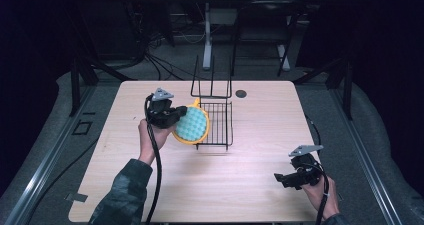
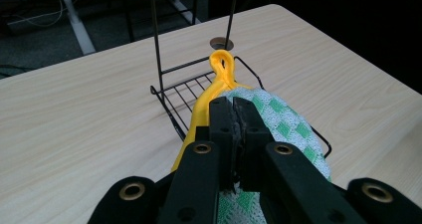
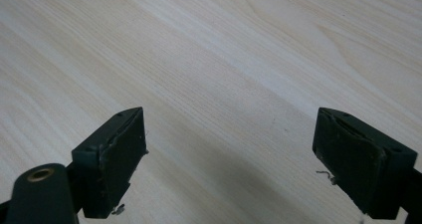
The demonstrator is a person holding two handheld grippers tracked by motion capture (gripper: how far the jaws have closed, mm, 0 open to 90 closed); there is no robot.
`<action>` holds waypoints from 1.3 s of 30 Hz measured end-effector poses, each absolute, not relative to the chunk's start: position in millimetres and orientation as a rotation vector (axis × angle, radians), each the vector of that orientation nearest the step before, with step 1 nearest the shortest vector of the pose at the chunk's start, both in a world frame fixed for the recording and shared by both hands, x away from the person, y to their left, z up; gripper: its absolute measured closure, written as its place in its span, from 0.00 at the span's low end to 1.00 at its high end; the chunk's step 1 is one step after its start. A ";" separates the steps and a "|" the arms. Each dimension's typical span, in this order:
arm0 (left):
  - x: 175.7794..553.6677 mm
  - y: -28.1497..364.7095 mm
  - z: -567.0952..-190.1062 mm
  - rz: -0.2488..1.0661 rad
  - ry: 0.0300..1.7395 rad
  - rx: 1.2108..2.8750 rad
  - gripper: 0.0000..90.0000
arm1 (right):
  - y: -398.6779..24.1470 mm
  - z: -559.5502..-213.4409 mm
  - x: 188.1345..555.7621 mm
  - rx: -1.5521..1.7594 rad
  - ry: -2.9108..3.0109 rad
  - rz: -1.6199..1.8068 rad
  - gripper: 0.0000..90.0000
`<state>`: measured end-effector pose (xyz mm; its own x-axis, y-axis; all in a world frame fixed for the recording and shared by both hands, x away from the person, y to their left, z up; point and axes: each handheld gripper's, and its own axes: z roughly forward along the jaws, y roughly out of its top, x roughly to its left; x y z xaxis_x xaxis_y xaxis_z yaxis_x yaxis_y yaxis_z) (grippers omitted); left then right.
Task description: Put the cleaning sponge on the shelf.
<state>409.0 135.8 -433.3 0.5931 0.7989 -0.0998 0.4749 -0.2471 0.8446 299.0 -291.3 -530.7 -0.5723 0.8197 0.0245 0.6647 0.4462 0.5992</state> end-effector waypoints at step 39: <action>445.0 111.9 -477.5 0.363 1.142 1.825 0.98 | -291.4 -531.3 298.6 1.300 2.436 0.844 0.14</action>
